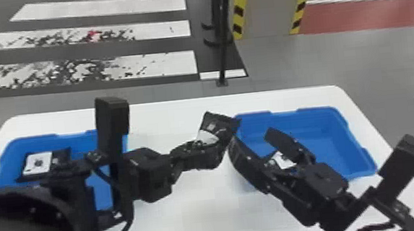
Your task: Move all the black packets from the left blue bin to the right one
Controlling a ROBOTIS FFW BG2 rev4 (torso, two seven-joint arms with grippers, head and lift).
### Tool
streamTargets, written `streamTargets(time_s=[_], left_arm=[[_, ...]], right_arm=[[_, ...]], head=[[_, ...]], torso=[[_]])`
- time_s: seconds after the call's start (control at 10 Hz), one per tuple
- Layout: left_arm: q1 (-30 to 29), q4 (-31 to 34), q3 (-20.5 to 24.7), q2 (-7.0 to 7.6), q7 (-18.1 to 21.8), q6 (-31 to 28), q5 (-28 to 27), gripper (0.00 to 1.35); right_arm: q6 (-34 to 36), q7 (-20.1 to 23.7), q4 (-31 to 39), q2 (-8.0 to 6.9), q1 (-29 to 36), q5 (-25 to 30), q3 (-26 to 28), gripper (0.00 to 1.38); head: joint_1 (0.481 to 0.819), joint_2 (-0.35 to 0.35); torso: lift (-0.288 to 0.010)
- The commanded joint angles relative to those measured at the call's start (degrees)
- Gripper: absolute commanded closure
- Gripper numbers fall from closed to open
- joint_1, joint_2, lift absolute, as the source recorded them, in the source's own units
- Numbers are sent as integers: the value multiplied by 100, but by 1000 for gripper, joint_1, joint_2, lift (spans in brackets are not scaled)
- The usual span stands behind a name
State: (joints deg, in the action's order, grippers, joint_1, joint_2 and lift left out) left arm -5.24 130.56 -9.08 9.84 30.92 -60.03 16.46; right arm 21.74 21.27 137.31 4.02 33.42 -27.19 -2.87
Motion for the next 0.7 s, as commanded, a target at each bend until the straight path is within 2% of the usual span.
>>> streamTargets(time_s=[0.0,0.2,0.4,0.5,0.6], left_arm=[[61,0,-154,0,28,13,57,1197],[75,0,-223,0,37,55,148,1197],[89,0,-303,-9,63,83,240,1199],[89,0,-326,-9,72,83,251,1199],[89,0,-337,-9,72,83,274,1199]], right_arm=[[48,0,-210,55,-221,-92,-68,154],[76,0,-491,108,-460,-183,-148,180],[90,-18,-885,108,-727,-252,-136,354],[48,-44,-1012,125,-839,-320,-113,613],[-149,-79,-1068,117,-882,-332,-79,1015]], head=[[695,-88],[695,-98],[695,-103],[695,-111],[695,-118]], torso=[[-140],[-140],[-140],[-140],[-140]])
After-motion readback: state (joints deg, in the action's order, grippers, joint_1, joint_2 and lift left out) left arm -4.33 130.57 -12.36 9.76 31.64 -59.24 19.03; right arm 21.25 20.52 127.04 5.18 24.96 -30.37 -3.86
